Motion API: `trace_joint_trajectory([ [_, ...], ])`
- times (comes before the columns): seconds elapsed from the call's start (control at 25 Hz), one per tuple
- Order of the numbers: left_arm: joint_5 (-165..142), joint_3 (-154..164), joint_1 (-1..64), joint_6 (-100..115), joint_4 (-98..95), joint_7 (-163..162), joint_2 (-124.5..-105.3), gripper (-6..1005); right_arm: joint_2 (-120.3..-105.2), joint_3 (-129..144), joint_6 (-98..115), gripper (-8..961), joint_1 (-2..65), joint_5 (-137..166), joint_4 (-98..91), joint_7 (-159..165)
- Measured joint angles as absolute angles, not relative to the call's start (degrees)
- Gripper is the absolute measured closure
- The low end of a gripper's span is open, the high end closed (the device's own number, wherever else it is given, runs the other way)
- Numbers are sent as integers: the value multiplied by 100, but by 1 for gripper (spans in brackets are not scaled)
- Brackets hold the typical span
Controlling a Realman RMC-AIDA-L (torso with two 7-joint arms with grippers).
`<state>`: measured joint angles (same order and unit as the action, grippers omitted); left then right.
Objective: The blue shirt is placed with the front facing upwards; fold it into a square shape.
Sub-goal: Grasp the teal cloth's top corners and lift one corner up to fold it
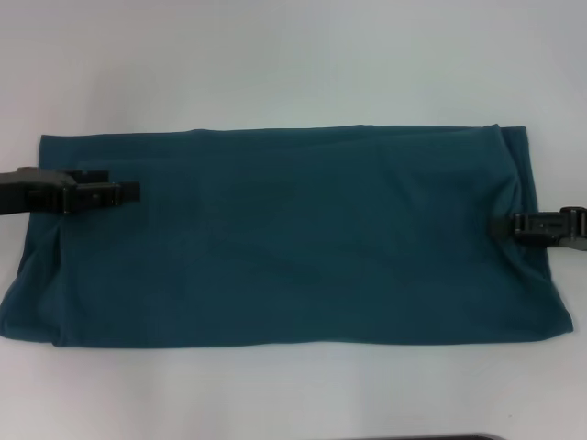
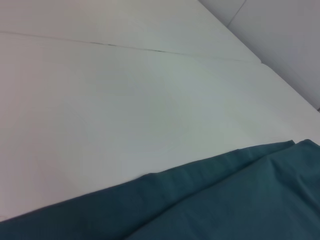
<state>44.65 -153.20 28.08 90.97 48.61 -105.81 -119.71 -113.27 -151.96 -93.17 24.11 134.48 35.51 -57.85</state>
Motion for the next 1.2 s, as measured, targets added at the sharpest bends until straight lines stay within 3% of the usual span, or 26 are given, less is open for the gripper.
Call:
trace_joint_trajectory([
  [0.44,4465,-15319,2778,9096,4860,-10581,-11987,275,-11238,-15317,-9051,161,2288,13449,3527,-5733],
  [1.2,4465,-15320,2807,9096,4860,-10558,-11980,275,-11446,-14956,-9085,161,2639,13443,3506,-5746],
])
